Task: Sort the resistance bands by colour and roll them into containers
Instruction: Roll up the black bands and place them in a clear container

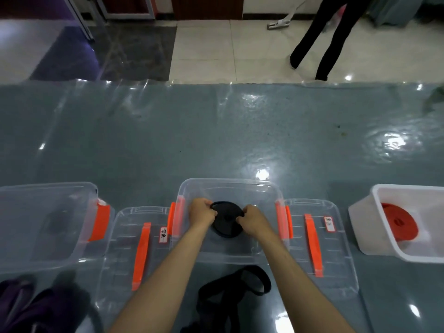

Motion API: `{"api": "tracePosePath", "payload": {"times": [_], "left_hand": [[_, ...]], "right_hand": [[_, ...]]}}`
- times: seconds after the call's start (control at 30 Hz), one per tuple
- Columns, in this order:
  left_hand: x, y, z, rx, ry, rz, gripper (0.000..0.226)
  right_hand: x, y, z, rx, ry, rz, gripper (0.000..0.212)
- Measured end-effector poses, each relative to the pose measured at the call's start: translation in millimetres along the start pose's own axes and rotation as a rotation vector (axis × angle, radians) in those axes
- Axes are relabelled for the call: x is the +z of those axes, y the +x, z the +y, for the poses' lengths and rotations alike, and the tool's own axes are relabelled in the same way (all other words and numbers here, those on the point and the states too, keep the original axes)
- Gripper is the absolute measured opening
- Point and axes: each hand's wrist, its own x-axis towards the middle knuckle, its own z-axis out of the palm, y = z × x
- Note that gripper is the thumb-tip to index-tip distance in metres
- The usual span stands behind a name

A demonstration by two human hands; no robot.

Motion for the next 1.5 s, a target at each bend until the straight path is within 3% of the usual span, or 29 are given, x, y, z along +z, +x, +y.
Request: {"api": "tracePosePath", "payload": {"times": [0.2, 0.33, 0.43, 0.57, 0.7, 0.8, 0.9, 0.97, 1.0, 1.1, 1.17, 1.27, 1.33, 1.4, 1.5], "left_hand": [[-1.3, -9.4, 3.6, 0.024, 0.117, 0.016, 0.018], [-15.8, -30.9, 17.0, 0.117, 0.271, 0.023, 0.006], [-30.9, -66.6, 25.9, 0.302, 0.373, 0.065, 0.016], [-55.6, -131.4, 15.6, 0.686, 0.375, 0.163, 0.014], [-64.6, -197.3, -24.8, 0.923, 0.316, 0.244, 0.026], [-50.4, -222.7, -67.7, 0.825, 0.237, 0.213, 0.023], [-26.7, -223.0, -105.5, 0.597, 0.375, 0.049, 0.032], [-13.7, -220.8, -120.1, 0.442, 0.462, -0.098, 0.048], [-8.9, -220.7, -124.0, 0.408, 0.479, -0.139, 0.049], [0.0, -220.8, -129.1, 0.474, 0.504, -0.048, 0.030], [-1.9, -224.9, -128.5, 0.492, 0.481, 0.025, 0.028], [-5.3, -229.0, -126.8, 0.487, 0.393, 0.057, 0.020], [-6.5, -229.5, -126.0, 0.462, 0.292, -0.004, 0.015], [-8.5, -229.8, -125.3, 0.446, 0.226, -0.088, 0.018], [-13.9, -232.9, -125.3, 0.453, 0.151, -0.170, 0.030]], "right_hand": [[-2.8, -5.1, -10.2, -0.036, -0.067, -0.026, 0.034], [-19.5, -43.5, -20.5, -0.170, -0.071, 0.031, 0.042], [-35.3, -87.9, -14.6, -0.365, -0.003, 0.179, 0.041], [-44.7, -156.8, 9.6, -0.643, 0.194, 0.386, 0.020], [-31.2, -203.4, 59.2, -0.714, 0.303, 0.459, 0.019], [-2.9, -198.3, 110.8, -0.571, 0.186, 0.446, 0.020], [23.3, -177.6, 147.6, -0.276, 0.027, 0.198, 0.041], [35.1, -167.3, 154.4, -0.213, 0.008, 0.060, 0.062], [39.2, -164.0, 153.2, -0.221, 0.048, 0.049, 0.060], [44.8, -154.5, 150.1, -0.234, 0.208, 0.163, 0.022], [45.5, -145.4, 153.6, -0.221, 0.253, 0.229, 0.033], [41.5, -149.3, 144.6, -0.211, 0.251, 0.238, 0.022], [42.8, -151.2, 140.8, -0.209, 0.248, 0.224, 0.012], [47.0, -149.5, 141.4, -0.135, 0.305, 0.239, 0.018], [52.1, -152.7, 140.5, -0.011, 0.577, 0.199, 0.029]]}}
